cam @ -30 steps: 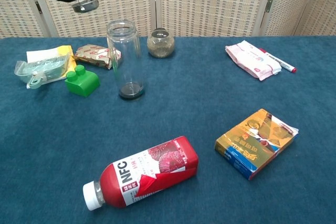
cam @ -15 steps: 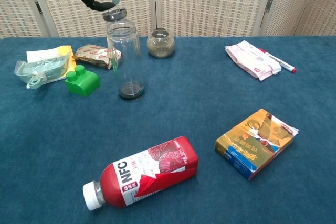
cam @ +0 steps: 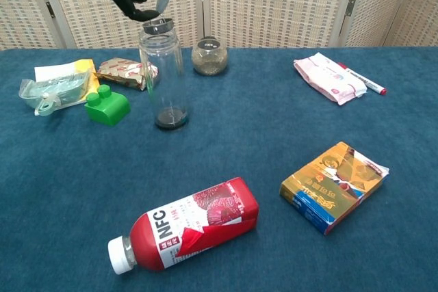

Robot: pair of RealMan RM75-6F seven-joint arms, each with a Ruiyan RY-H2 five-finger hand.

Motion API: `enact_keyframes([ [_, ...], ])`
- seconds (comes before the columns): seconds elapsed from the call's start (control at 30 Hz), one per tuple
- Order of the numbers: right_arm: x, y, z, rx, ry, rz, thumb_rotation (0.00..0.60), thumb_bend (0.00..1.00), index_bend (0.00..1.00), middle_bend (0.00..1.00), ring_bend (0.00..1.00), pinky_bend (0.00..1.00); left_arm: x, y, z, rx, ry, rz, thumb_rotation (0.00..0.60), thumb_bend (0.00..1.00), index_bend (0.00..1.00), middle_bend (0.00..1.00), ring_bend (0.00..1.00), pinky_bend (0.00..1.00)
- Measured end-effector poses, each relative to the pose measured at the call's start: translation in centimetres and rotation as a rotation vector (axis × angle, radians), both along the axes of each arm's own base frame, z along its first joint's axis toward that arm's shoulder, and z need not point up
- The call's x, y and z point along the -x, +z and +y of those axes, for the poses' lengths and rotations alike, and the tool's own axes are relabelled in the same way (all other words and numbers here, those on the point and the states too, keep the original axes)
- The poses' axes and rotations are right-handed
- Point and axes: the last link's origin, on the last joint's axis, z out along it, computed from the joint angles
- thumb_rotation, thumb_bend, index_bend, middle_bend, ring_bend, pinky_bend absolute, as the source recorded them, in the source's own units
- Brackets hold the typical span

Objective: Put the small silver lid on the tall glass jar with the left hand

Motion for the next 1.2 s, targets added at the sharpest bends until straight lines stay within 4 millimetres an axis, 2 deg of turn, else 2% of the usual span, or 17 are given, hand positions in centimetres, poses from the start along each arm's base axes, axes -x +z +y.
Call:
enact_keyframes([
  [0.93, 0.49, 0.2, 0.47, 0.013, -0.007, -0.004, 0.6, 0.43, 0.05, 0.2, 0.14, 0.29, 0.89, -0.79, 0.11, -0.026, 0.004, 0.069, 0.6, 0.43, 0.53, 1.0, 0.98, 1.0],
  [1.2, 0.63, 0.19, 0.57, 0.015, -0.011, -0.007, 0.6, 0.43, 0.05, 0.2, 0.14, 0.29, 0.83, -0.95, 0.01, -0.023, 0.005, 0.07, 0.6, 0.43, 0.46, 1.0, 0.98, 1.0],
])
